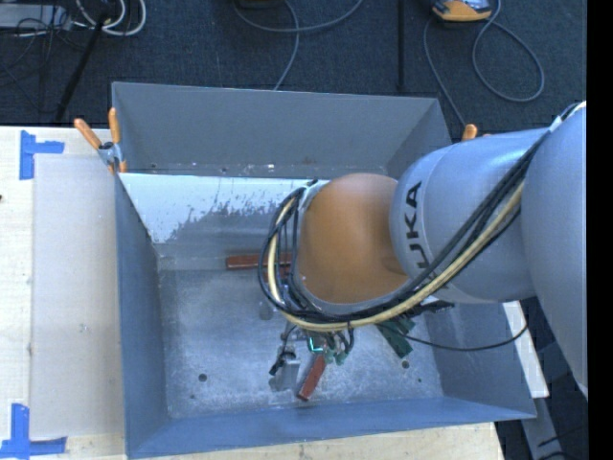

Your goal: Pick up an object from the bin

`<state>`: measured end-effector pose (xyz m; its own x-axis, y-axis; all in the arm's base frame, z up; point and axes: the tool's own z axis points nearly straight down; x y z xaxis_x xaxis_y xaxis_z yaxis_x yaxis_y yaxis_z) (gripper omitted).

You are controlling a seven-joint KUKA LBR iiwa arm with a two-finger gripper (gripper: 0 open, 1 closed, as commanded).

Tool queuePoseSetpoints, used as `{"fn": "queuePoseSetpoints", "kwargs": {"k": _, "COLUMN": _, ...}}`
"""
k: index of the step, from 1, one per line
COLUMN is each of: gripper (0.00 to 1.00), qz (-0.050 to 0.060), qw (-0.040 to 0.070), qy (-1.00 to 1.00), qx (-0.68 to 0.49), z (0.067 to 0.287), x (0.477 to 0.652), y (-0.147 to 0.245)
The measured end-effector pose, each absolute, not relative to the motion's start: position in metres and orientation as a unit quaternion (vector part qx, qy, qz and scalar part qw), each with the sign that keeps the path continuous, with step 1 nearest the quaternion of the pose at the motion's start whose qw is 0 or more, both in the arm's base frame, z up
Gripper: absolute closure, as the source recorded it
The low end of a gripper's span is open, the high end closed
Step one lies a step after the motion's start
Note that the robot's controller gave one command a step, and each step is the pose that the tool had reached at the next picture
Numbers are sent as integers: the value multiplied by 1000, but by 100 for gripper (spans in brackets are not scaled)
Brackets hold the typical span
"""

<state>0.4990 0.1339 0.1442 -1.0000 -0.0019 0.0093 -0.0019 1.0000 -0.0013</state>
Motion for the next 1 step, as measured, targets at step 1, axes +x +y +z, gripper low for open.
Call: {"fn": "queuePoseSetpoints", "kwargs": {"k": 1, "gripper": 0, "qz": 0, "qw": -3, "qy": -999, "qx": 51, "z": 68, "x": 595, "y": 63}}
